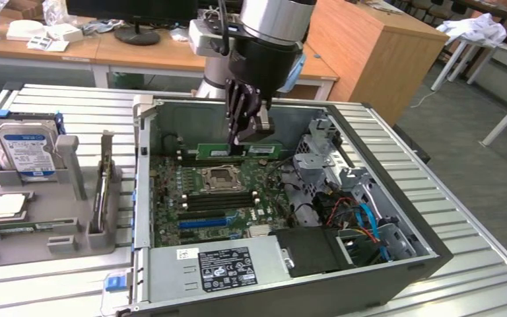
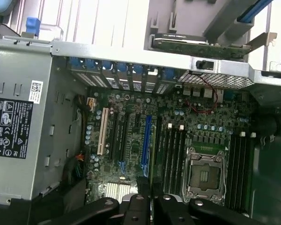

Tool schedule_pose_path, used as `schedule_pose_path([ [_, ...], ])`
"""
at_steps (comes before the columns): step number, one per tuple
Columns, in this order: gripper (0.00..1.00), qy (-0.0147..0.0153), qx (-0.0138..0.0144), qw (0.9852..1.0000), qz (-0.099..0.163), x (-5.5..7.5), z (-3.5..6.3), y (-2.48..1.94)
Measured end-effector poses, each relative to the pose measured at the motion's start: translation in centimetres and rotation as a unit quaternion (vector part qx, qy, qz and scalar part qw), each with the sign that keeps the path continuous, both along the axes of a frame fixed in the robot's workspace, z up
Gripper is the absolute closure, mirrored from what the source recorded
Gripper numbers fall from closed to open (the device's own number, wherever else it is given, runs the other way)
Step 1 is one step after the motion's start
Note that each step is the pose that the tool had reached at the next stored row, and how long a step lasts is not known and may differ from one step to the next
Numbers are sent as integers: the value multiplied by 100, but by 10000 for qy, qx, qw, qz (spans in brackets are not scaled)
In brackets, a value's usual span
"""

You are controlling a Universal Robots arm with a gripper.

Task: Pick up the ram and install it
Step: 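Pick up the ram and move it above insertion slot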

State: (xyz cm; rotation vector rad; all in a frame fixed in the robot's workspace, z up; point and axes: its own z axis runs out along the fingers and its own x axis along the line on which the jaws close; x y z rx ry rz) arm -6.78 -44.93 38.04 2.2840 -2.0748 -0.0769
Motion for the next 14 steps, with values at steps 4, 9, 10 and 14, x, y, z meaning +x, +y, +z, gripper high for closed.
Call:
schedule_pose_path([
  [4, 87, 2, -9, 10000, 0, -1, 1, 180],
  [9, 87, 2, -15, 10000, 0, 0, 1, 409],
  [10, 87, 2, -14, 10000, -1, -2, 0, 446],
  [14, 87, 2, -16, 10000, 0, -1, 1, 447],
])
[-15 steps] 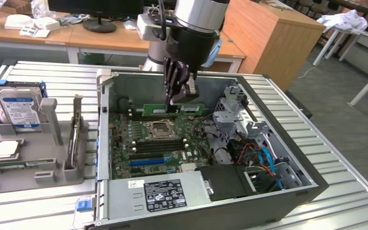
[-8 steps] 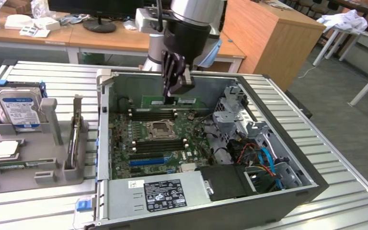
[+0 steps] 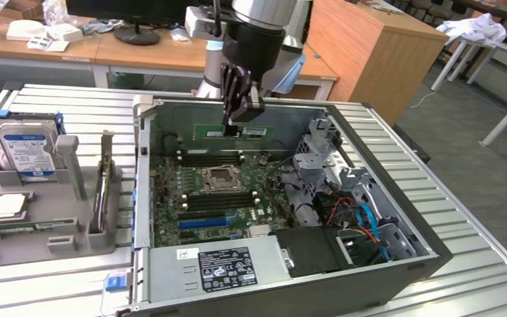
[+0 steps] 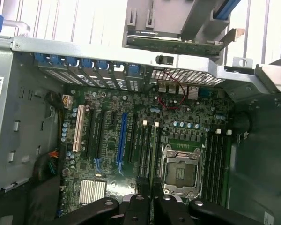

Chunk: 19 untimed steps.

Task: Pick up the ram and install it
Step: 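Insert the ram into the slot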

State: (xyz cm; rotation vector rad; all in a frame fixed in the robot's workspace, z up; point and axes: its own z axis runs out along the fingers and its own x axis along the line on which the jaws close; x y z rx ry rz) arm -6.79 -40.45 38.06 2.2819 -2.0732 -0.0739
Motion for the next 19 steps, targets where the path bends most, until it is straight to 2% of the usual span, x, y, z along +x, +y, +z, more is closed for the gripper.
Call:
schedule_pose_path([
  [10, 87, -2, 3, 10000, 0, 0, 0, 0],
  [12, 87, -39, 16, 10000, -1, -3, -12, 1],
  [14, 87, -66, 16, 10000, 0, -11, -42, 0],
  [19, 87, -75, 16, 10000, 0, -14, -131, 0],
])
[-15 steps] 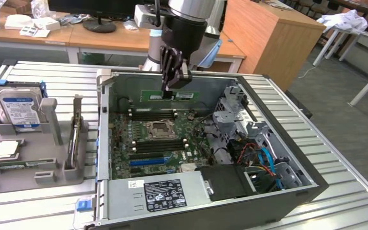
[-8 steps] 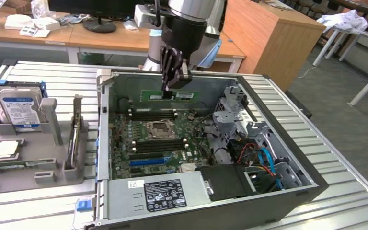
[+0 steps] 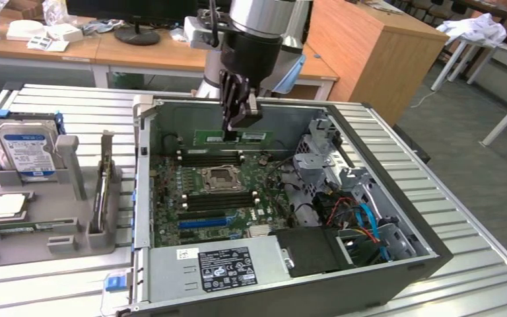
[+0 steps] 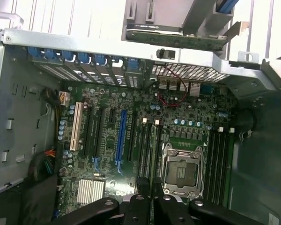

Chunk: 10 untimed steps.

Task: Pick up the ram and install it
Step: 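Insert the ram into the slot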

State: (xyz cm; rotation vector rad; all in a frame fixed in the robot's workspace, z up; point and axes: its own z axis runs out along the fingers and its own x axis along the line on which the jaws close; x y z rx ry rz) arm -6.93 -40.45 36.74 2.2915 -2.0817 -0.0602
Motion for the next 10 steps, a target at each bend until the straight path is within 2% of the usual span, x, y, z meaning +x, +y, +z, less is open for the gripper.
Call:
schedule_pose_path([
  [10, 87, -7, 0, 10000, -1, -1, -182, -5],
])
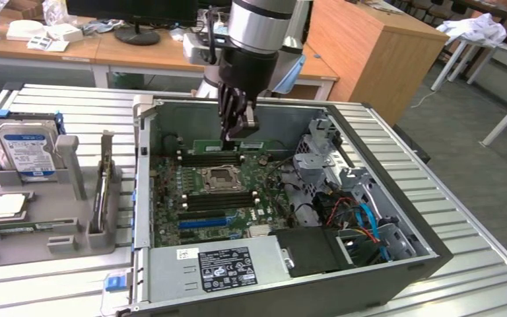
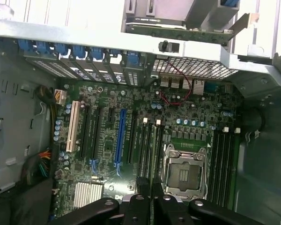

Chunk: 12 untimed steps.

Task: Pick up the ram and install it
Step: 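Insert the ram into the slot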

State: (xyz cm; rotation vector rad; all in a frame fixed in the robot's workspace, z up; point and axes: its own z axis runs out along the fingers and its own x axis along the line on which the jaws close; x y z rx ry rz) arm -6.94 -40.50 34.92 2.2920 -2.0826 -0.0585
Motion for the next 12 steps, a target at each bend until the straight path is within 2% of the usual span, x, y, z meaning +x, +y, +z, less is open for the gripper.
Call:
schedule_pose_path([
  [9, 87, -2, 0, 10000, -63, 1, -163, 0],
  [12, 87, -14, -1, 9999, -114, 1, -216, 0],
])
